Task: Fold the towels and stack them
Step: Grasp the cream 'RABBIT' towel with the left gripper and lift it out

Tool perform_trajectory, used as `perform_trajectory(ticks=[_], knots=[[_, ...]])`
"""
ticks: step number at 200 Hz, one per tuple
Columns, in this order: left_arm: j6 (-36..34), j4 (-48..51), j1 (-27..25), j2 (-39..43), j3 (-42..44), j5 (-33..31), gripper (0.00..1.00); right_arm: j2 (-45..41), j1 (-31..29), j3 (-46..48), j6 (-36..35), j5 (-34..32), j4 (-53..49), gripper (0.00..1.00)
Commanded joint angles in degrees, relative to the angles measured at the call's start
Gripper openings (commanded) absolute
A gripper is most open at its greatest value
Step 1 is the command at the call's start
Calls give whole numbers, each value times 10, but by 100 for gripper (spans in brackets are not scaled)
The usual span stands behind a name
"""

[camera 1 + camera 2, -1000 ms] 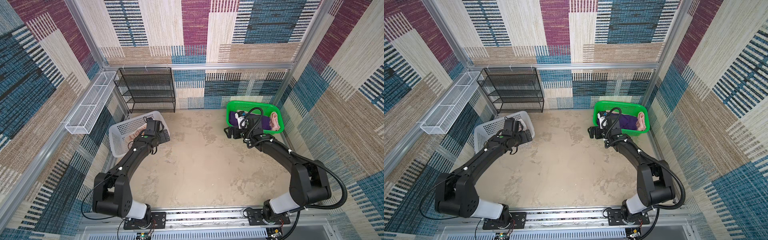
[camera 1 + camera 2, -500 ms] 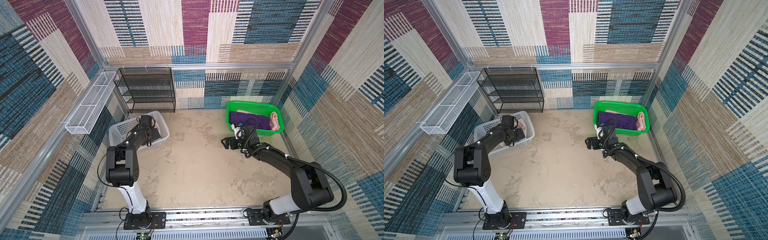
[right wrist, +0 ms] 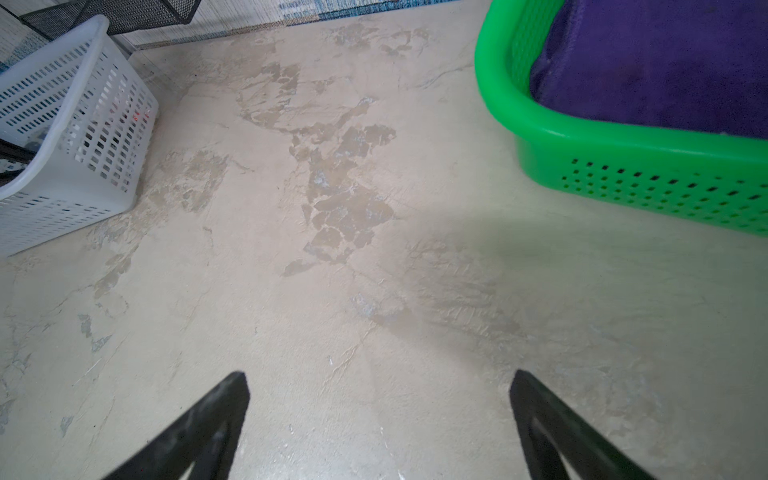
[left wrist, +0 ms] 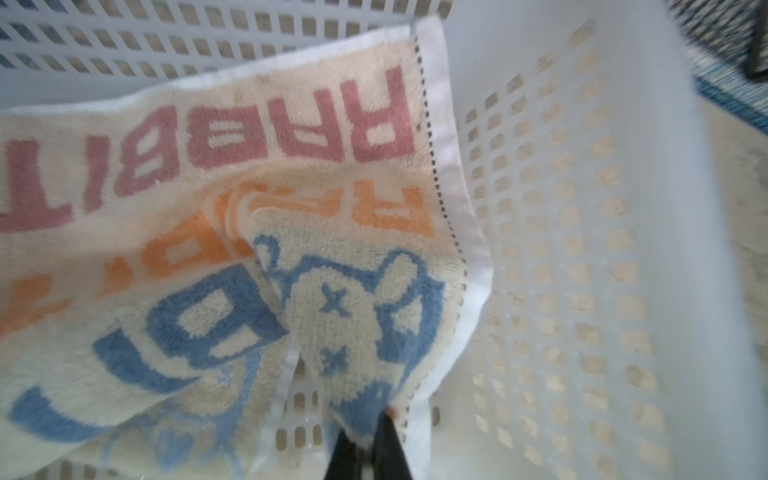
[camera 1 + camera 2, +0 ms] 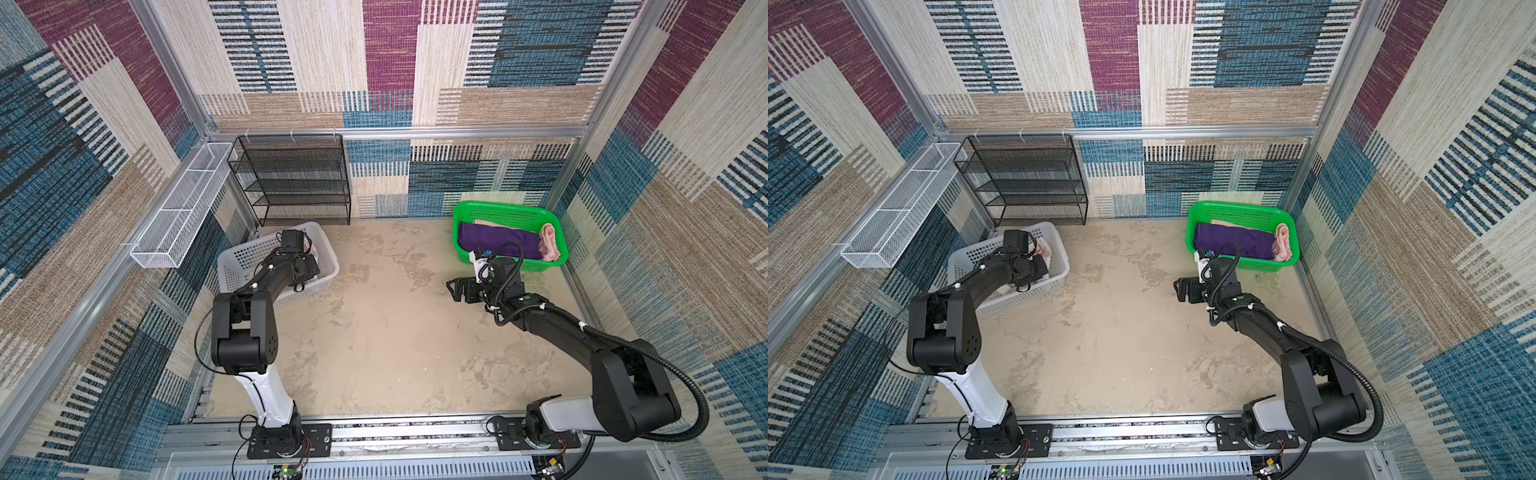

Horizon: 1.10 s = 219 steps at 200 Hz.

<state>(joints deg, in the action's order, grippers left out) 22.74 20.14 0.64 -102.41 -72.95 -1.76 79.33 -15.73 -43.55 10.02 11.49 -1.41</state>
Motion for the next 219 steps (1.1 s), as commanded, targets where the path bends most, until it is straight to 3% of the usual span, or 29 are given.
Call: perform_trajectory(ticks=[1,69,113,170,219], knots=[[-16,-29,0,48,15,24,0,4,0,0,8,1,29,100],[-47,-140,-34,242,121,128,0,29,0,2,23,-16,42,100],[-118,-196,-137,326,165,147,0,27,0,15,31,-34,50,100],[-157,-258,-279,314,183,214,0,-17,1,48,33,-75,54,100],[-152,-268,-367,227,173,214,0,-43,1,56,31,-90,47,100]])
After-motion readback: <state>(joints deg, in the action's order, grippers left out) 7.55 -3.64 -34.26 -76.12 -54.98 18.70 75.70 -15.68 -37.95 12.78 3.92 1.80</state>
